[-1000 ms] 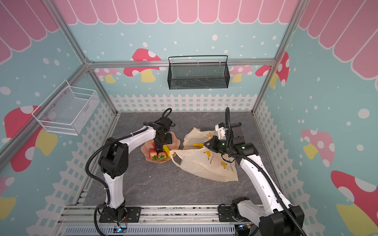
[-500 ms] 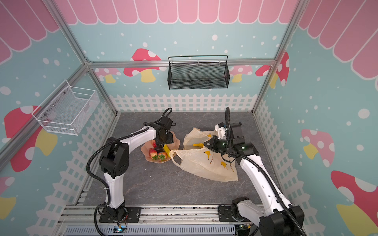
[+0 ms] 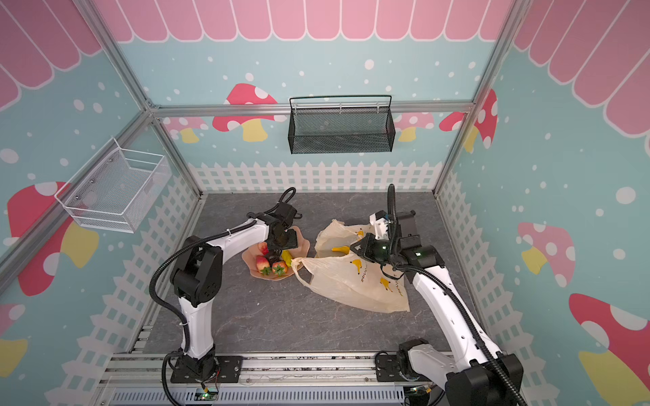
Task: Place the fruits into the plastic bag
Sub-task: 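Lower the left gripper into the bowl around the yellow banana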
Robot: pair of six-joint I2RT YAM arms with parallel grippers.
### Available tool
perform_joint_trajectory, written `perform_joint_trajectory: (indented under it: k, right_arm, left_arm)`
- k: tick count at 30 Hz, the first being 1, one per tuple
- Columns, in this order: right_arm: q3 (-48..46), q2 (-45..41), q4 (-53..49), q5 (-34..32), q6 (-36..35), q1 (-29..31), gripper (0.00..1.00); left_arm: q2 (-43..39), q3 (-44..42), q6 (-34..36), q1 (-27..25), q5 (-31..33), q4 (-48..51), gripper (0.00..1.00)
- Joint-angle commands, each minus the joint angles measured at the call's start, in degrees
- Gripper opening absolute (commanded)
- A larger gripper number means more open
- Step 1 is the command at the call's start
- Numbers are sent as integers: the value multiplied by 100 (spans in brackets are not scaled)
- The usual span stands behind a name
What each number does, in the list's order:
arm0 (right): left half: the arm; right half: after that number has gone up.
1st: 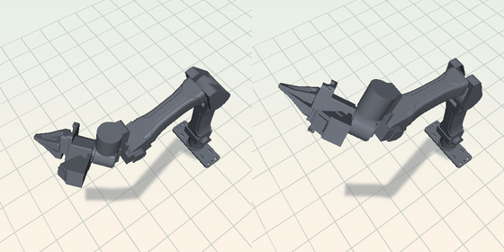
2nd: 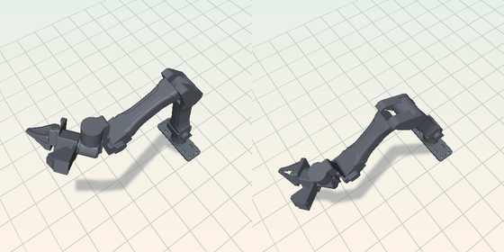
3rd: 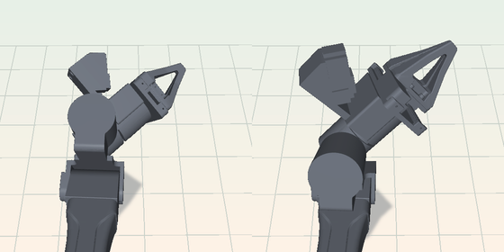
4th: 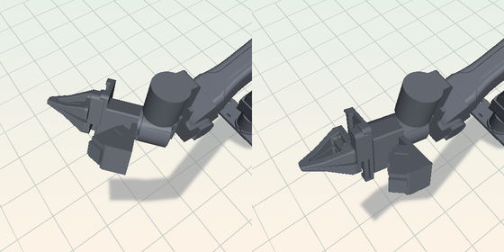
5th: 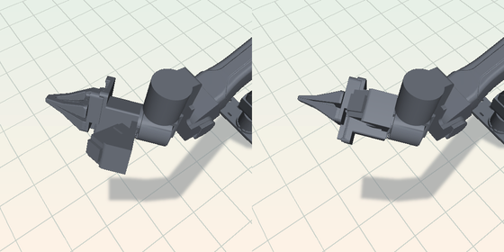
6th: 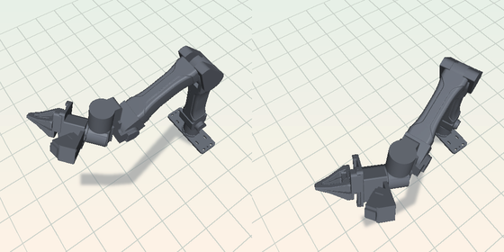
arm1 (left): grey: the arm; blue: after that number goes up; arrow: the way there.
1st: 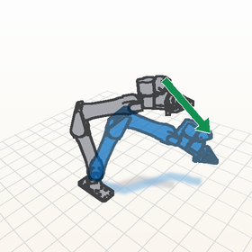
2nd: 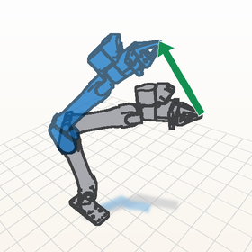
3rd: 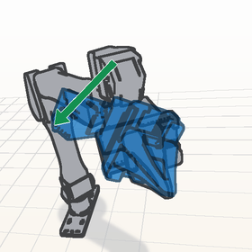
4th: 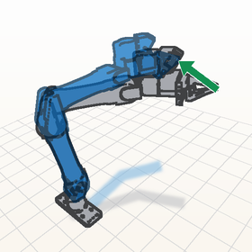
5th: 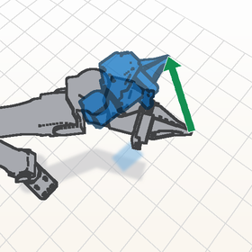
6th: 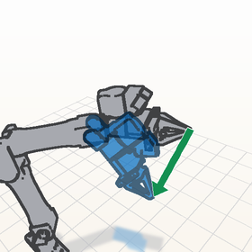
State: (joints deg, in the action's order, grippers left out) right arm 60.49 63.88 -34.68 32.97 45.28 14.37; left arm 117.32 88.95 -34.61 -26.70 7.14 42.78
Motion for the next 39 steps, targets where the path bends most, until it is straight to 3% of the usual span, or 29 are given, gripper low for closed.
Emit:
perform_joint_trajectory:
  k: [1,12,22,39]
  right_arm:
    - [-20,-33,41,37,15,38,0]
    - [-6,-22,41,15,11,37,0]
    - [-2,-38,44,0,5,41,0]
    - [-28,-71,44,-23,-2,34,0]
  left_arm:
    - [-76,-71,-202,24,178,102,68]
    - [-154,81,-306,-116,-14,190,68]
    - [-367,-10,-948,-220,-261,505,73]
    - [214,367,-951,-247,-159,784,73]
